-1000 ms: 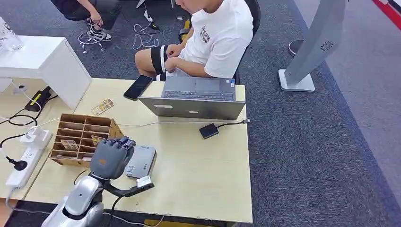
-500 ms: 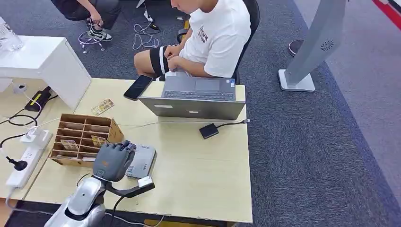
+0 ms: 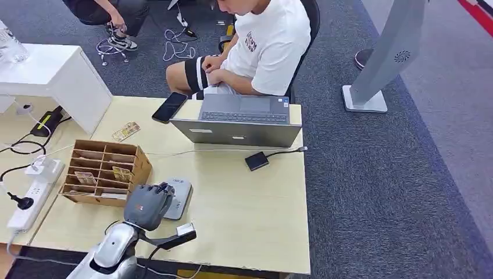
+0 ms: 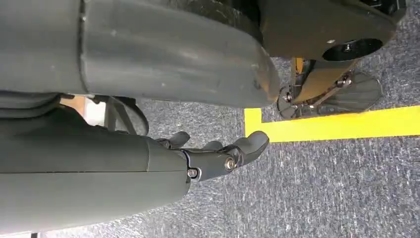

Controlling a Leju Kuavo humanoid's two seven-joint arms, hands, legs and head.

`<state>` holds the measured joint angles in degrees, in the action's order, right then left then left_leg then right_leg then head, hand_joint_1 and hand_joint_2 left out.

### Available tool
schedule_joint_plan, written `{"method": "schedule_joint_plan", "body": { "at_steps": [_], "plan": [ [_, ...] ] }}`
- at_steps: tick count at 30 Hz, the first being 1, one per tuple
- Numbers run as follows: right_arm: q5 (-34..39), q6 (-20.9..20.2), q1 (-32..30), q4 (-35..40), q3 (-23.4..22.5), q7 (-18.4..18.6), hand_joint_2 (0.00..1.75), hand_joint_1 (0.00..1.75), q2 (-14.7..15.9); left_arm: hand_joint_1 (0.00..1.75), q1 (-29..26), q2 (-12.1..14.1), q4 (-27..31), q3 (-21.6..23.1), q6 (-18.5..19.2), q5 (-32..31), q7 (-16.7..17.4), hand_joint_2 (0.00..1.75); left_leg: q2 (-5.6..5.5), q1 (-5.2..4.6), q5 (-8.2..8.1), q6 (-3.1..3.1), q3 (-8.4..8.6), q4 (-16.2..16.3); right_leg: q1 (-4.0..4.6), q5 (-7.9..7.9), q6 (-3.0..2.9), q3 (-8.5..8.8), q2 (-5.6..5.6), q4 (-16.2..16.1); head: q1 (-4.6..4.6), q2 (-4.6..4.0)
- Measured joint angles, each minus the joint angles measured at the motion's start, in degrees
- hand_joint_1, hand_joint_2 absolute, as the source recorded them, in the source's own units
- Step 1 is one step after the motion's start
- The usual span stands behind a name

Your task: Pass the card to the sensor for recognition and then transmit it.

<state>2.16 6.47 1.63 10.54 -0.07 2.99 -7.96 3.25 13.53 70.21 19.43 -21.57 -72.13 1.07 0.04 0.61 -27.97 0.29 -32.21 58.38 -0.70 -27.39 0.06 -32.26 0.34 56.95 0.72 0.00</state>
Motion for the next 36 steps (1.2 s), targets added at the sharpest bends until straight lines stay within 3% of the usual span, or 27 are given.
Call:
{"method": "schedule_joint_plan", "body": {
  "at_steps": [19, 25, 29, 36],
  "plan": [
    [-0.2, -0.2, 0.0, 0.0, -0.8, 0.1, 0.0, 0.0, 0.0, 1.75, 0.0, -0.4, -1.7, 0.0, -0.9, 3.1, -0.3, 1.75, -0.01, 0.0, 0.0, 0.0, 0.01, 0.0, 0.0, 0.0, 0.0, 0.02, -0.01, 0.0, 0.02, 0.0],
    [-0.3, -0.1, 0.0, 0.0, -0.8, 0.1, 0.0, 0.0, 0.0, 1.75, 0.3, -0.3, -1.6, 0.0, -3.7, 4.2, -1.9, 1.75, -0.01, 0.0, 0.01, -0.01, 0.01, 0.0, 0.0, 0.0, 0.0, 0.0, -0.01, 0.0, 0.02, 0.0],
    [-1.1, -0.1, 0.0, 0.0, -0.8, 0.1, 0.0, 0.0, 0.0, 1.75, 2.7, 0.5, 0.2, -0.5, -5.8, 5.2, -2.8, 1.75, -0.03, 0.01, 0.02, -0.02, 0.01, 0.0, 0.01, 0.01, -0.01, 0.01, -0.04, 0.0, 0.02, 0.0],
    [-1.6, -0.3, 0.0, 0.0, -0.8, 0.0, 0.0, 0.0, 0.0, 1.75, 10.0, 3.0, 2.5, -2.5, -4.9, 6.2, -2.8, 1.75, -0.04, 0.02, 0.08, -0.1, 0.01, 0.0, 0.01, 0.04, -0.04, 0.01, -0.05, 0.1, 0.04, 0.0]
  ]
}}
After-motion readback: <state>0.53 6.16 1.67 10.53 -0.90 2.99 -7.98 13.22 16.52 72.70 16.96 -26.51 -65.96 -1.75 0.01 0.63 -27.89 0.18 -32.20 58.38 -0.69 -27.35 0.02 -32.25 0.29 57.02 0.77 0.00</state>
